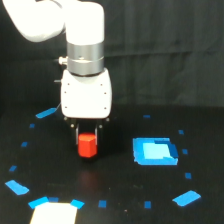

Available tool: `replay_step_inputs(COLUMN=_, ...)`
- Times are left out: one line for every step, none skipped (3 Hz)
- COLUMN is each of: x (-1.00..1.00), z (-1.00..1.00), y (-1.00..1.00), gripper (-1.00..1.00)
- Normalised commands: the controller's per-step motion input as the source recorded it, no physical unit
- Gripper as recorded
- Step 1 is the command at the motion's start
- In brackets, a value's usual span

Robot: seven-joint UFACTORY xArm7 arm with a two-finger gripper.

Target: Pick up the red object from the table

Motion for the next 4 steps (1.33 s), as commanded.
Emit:
replay_step_inputs(x=1.00, z=1.00, y=-0.05, gripper=-0.97)
replay_step_inputs(x=1.00, z=1.00, y=-0.29, gripper=-1.00)
replay_step_inputs(x=1.00, z=0.96, y=-0.10, gripper=-1.00)
replay_step_inputs(x=1.00, z=0.90, y=0.07, gripper=-1.00)
